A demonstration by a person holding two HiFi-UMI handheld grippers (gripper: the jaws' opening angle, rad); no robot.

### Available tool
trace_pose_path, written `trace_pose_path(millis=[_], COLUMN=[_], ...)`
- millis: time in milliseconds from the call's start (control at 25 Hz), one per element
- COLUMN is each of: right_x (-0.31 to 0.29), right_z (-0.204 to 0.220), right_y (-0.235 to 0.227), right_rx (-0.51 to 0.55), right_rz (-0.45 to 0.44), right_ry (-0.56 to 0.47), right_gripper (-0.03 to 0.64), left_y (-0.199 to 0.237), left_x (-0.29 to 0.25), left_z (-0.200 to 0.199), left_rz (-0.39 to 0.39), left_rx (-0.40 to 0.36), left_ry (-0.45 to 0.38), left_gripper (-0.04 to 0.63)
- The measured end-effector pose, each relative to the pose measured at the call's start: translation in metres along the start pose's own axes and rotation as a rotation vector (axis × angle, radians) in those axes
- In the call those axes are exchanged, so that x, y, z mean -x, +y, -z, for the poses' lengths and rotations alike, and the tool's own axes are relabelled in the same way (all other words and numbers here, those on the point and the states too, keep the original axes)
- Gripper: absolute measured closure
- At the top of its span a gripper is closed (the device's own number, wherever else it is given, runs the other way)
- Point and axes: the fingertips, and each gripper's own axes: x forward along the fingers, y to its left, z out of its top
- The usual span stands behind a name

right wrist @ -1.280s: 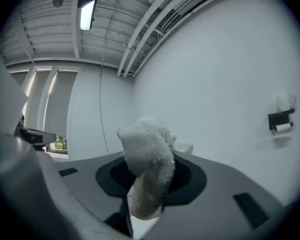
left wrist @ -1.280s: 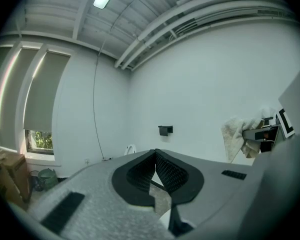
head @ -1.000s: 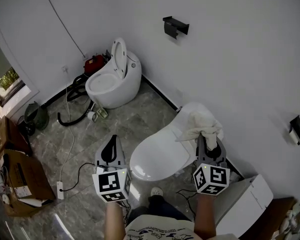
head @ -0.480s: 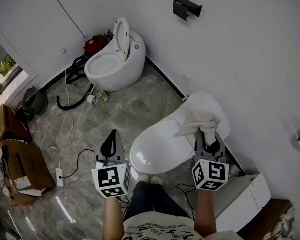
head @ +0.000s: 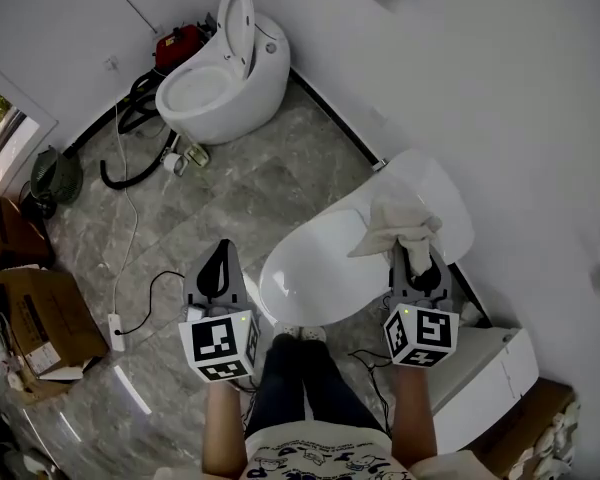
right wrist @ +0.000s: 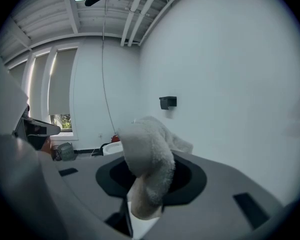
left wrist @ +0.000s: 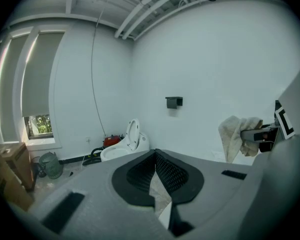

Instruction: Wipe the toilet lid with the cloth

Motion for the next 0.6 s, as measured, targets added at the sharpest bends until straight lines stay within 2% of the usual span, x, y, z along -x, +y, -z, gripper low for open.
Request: trace_pose_path(millis=[320,480,600], right_x=[-0.039,-0.06,-0.079], right_z=[0.042,0.07,0.1], right_y=[0.007,0.003,0.001], right_rx=[0.022,0.119,0.128], right_rz=[0.008,0.04,0.049], right_ry=[0.079,0.101,0.129], right_gripper=[0.494,0.494,0.494], left_y=[0.013,0.015,0.019], left_x=[-0.034,-0.049,-0.06], left_z=[0.037,0.058,0.073], left_rz=[0.014,0.015,0.014], left_rx=[0.012,0.023,0.011], left_ry=[0.061,0.083,0.096], left_gripper=[0.588,0.588,0.588])
